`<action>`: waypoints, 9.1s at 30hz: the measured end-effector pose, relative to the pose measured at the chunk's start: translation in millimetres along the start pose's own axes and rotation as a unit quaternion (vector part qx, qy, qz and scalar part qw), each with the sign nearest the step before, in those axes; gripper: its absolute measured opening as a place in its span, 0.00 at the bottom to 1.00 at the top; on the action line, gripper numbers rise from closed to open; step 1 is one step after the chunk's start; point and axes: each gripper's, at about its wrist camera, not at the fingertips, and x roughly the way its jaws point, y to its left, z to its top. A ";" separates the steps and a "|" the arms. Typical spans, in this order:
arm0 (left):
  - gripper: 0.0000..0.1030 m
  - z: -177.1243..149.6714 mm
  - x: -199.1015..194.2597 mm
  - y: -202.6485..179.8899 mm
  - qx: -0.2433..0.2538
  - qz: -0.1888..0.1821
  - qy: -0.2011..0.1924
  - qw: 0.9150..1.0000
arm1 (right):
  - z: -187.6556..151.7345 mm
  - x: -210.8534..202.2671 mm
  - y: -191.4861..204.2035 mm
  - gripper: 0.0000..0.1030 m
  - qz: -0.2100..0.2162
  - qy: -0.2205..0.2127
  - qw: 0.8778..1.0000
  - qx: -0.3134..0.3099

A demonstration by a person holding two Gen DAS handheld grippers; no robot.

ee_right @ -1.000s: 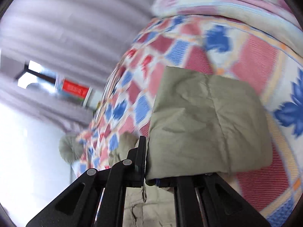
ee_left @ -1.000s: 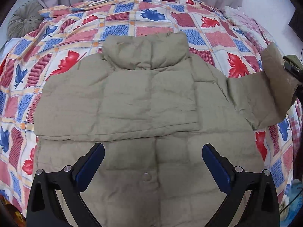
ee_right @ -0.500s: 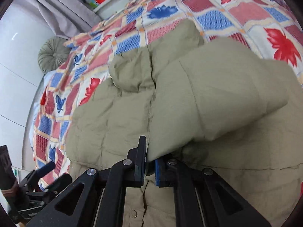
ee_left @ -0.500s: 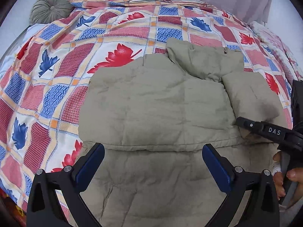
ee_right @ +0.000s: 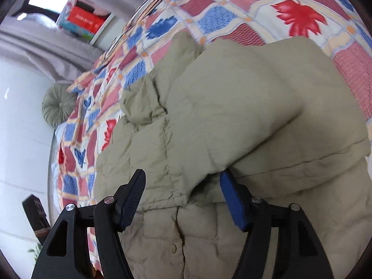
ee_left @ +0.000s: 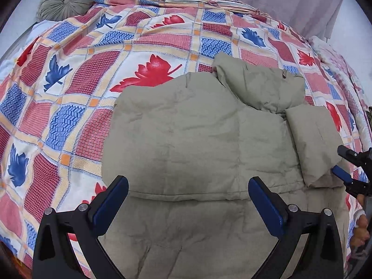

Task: Fold large clothes

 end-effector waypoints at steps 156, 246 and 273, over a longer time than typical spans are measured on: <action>0.99 -166.3 -100.9 33.1 -0.031 -0.018 0.149 0.988 | -138.0 -193.9 -70.7 0.84 -0.072 0.049 0.993 0.077; 0.15 35.6 -121.3 29.7 -0.027 -0.185 -0.034 0.982 | 10.6 -151.4 48.3 0.09 -0.018 0.009 0.997 -0.071; 0.77 105.4 32.8 17.6 -0.042 -0.075 -0.060 0.995 | 118.4 25.8 19.6 0.32 -0.058 -0.009 0.996 -0.061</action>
